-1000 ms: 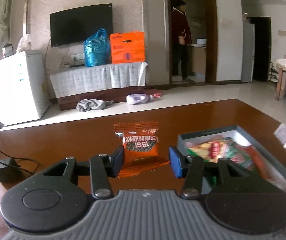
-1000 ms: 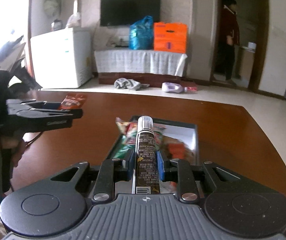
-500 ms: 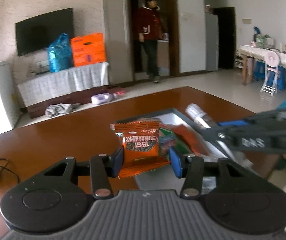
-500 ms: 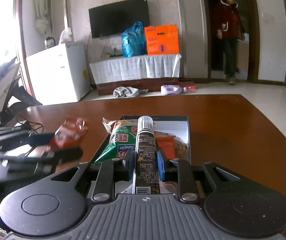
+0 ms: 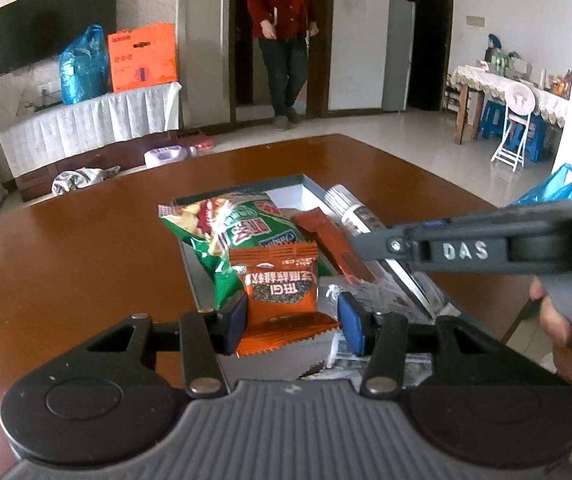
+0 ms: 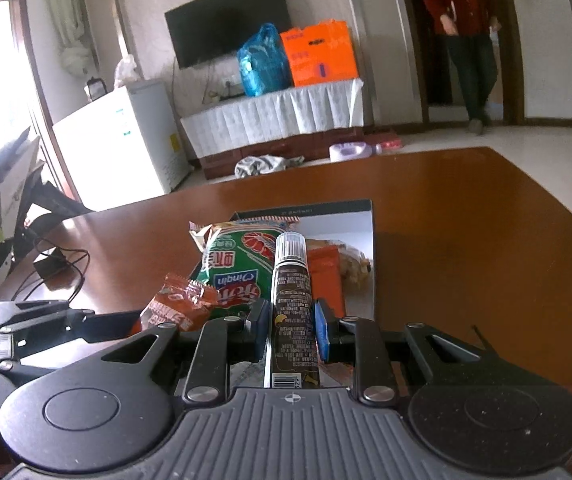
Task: Organize snacks
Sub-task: 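Carry the held tube and orange candy packet over the white box with both tools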
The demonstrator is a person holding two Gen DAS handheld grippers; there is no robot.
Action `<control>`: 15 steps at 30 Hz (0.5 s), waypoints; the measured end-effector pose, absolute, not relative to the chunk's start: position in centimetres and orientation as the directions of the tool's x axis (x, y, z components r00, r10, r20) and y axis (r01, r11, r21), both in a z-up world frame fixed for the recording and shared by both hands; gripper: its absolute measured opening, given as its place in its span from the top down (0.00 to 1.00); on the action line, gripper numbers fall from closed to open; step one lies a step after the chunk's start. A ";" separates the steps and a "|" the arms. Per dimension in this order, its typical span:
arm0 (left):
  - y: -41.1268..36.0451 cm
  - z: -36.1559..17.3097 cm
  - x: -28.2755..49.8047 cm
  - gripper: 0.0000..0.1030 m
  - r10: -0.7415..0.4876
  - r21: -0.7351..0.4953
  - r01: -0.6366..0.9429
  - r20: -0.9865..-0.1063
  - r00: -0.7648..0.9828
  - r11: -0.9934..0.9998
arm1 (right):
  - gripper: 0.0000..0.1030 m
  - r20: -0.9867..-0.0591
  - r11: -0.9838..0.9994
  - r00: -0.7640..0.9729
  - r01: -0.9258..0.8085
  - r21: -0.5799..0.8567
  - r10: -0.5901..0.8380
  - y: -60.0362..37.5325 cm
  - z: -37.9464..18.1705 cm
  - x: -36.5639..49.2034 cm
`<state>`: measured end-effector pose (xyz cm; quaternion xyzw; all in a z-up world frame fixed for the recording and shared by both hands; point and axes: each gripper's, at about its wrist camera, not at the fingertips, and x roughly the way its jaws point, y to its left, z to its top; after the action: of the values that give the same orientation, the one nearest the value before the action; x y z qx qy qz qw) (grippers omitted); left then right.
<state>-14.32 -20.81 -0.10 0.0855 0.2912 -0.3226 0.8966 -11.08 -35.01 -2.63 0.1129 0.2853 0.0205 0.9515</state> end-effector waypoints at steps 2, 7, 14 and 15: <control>-21.0 -0.2 -13.5 0.54 -0.540 -0.048 0.638 -0.584 0.606 0.769 | 0.75 -0.545 0.971 0.832 0.028 0.239 0.110 -35.3 -2.8 -10.4; -21.0 -0.3 -12.7 0.54 -0.549 -0.074 0.641 -0.595 0.587 0.764 | 0.75 -0.547 0.969 0.828 0.021 0.246 0.121 -35.6 -3.1 -9.2; -21.1 -0.4 -10.7 0.54 -0.561 -0.114 0.643 -0.618 0.551 0.757 | 0.75 -0.568 0.968 0.809 -0.002 0.250 0.148 -35.6 -3.8 -7.7; -21.2 -0.5 -10.6 0.54 -0.562 -0.112 0.643 -0.612 0.556 0.757 | 0.75 -0.572 0.967 0.805 -0.004 0.256 0.155 -35.7 -3.9 -7.4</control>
<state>-10.55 -21.17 -0.51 0.0626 0.3236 -0.3426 0.8798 -7.38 -35.66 -3.88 0.1221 0.3091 0.0422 0.9422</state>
